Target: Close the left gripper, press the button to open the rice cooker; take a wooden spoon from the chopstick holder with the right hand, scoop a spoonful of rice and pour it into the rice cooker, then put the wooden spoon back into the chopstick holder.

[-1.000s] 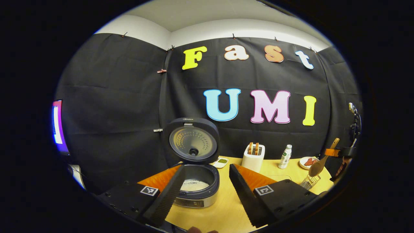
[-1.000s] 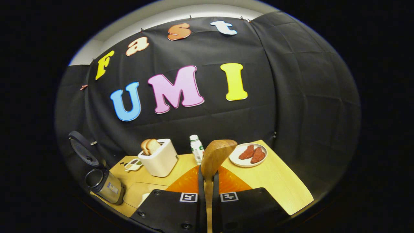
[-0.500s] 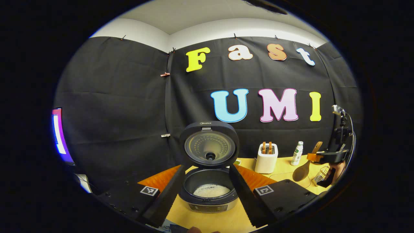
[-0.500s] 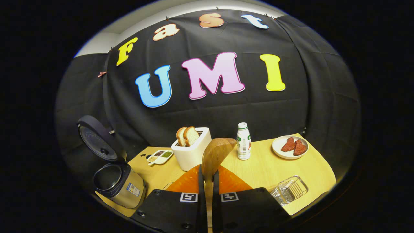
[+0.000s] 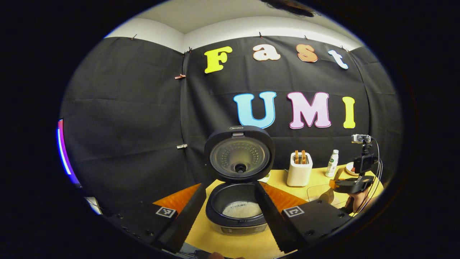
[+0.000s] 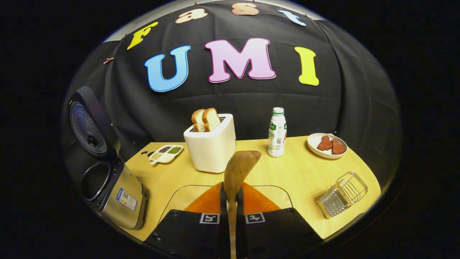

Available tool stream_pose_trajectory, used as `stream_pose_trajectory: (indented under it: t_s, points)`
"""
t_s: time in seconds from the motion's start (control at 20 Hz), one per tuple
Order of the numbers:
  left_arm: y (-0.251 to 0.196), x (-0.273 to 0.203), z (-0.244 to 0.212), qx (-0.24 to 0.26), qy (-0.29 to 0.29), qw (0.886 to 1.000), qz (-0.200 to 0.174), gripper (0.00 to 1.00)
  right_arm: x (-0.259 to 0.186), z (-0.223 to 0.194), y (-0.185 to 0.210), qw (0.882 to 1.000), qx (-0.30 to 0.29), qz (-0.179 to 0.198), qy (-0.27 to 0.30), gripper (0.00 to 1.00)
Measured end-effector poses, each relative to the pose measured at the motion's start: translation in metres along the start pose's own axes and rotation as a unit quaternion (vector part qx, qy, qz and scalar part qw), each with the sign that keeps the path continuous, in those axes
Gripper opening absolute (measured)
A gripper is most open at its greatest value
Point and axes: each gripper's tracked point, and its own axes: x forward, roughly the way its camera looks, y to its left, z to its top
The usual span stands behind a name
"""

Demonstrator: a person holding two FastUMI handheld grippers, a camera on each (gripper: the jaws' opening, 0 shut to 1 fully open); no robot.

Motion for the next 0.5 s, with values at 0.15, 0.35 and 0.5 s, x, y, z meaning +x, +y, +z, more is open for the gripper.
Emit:
stream_pose_trajectory:
  t_s: [0.15, 0.35, 0.5]
  points:
    - [0.008, 0.007, -0.004, -0.003, 0.006, 1.0, -0.006, 0.93, -0.007, -0.009, 0.028, 1.0, 0.012, 0.015, 0.012, 0.11]
    - [0.015, 0.016, -0.004, -0.01, 0.005, 1.0, -0.014, 0.93, -0.025, -0.015, 0.058, 0.998, 0.047, 0.036, 0.031, 0.11]
    - [0.022, 0.021, -0.007, -0.003, 0.007, 1.0, -0.017, 0.93, -0.038, -0.016, 0.061, 0.996, 0.077, 0.032, 0.041, 0.11]
